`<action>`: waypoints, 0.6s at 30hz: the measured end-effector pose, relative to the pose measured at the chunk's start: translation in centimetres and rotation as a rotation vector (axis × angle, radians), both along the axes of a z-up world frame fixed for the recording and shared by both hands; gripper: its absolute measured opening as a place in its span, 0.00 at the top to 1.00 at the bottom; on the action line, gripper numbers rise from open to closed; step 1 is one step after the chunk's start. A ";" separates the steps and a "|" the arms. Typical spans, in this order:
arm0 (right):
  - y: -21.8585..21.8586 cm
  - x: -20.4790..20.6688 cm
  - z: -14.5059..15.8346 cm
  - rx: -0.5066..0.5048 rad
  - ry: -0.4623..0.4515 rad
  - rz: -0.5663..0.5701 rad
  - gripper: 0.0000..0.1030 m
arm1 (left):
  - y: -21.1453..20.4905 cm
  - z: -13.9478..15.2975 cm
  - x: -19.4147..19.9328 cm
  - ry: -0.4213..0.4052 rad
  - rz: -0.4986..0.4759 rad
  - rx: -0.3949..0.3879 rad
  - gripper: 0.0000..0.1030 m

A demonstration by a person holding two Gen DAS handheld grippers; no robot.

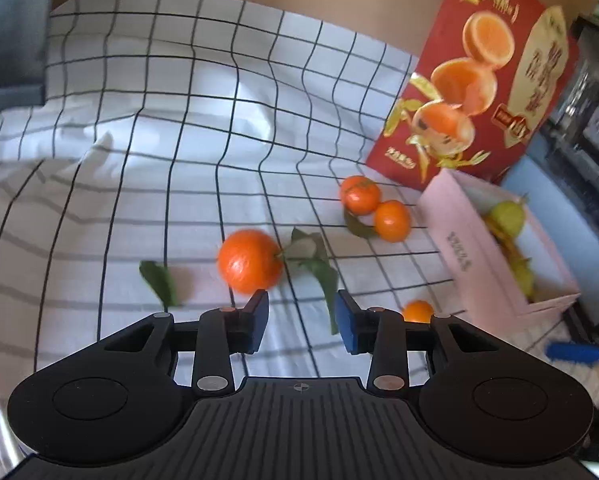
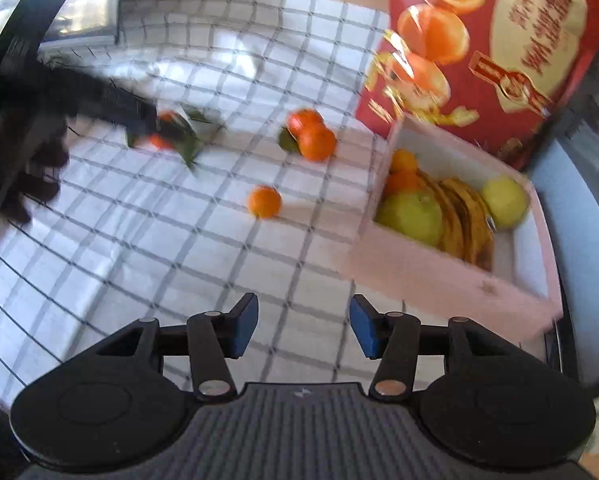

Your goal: Organize fruits

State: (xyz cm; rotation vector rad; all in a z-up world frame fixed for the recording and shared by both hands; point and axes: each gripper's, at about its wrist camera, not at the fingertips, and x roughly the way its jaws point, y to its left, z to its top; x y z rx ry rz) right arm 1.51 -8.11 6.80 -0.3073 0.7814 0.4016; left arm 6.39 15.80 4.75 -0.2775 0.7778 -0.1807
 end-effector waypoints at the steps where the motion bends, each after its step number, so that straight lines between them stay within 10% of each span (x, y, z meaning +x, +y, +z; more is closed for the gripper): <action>1: 0.5 0.6 0.6 0.026 0.002 0.016 0.51 | 0.2 0.2 -0.7 -0.002 0.004 -0.015 0.60; 15: 13.0 6.7 1.0 0.112 -0.008 0.279 0.43 | 7.3 1.4 -4.9 -0.046 0.165 0.043 0.60; 18: 15.5 6.0 0.4 0.122 -0.005 0.364 0.59 | 9.6 1.1 -5.5 -0.037 0.244 0.041 0.60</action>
